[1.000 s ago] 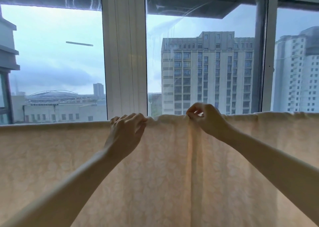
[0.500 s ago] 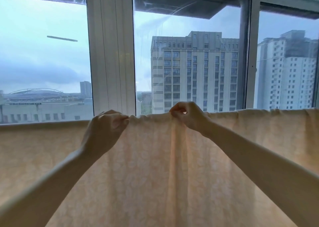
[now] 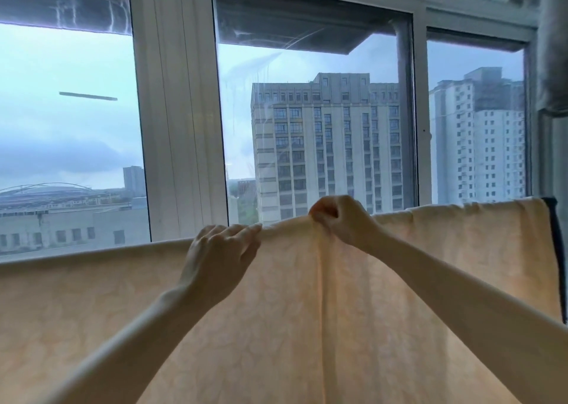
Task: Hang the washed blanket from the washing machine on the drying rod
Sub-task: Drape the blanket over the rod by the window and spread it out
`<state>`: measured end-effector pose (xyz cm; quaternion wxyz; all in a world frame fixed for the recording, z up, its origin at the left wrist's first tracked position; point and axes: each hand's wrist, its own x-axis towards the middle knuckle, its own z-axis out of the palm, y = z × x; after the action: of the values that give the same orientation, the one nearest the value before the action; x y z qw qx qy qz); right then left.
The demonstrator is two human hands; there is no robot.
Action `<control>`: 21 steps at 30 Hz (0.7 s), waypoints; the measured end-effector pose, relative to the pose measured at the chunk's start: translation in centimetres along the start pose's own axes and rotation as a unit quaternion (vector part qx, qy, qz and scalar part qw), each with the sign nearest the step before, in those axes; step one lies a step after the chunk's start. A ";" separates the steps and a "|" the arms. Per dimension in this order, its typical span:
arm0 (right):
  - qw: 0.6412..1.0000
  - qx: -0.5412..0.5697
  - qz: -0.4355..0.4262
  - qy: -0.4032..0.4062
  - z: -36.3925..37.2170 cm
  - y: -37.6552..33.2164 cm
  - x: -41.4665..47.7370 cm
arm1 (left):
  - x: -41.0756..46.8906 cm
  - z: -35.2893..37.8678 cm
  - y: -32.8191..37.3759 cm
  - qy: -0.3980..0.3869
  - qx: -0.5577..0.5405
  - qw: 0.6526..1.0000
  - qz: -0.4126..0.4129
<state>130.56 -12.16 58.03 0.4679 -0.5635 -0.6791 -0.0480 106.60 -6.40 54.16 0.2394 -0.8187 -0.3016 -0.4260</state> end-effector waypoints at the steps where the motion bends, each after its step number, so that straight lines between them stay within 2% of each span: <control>1: 1.000 -0.018 -0.006 -0.006 -0.2 0.2 -0.1 | 0.1 0.4 0.4 0.005 0.005 1.000 0.004; 9: 0.996 -0.083 -0.013 0.000 -1.8 1.3 -0.8 | 1.6 2.2 2.8 0.004 0.010 0.999 0.031; 12: 0.995 -0.095 -0.019 -0.024 -2.2 1.6 -0.9 | 2.0 2.9 3.9 0.011 0.004 0.999 0.037; 14: 0.994 -0.096 -0.029 -0.040 -2.3 1.5 -0.8 | 2.1 3.3 4.7 0.016 0.011 0.999 0.025; 21: 0.990 -0.103 -0.094 -0.002 -2.0 1.4 0.1 | 3.3 3.2 7.0 0.037 0.031 0.998 -0.042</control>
<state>132.88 -12.72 58.53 0.3999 -0.5425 -0.7212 -0.1600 114.69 -8.29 54.31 0.2572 -0.7809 -0.3399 -0.4567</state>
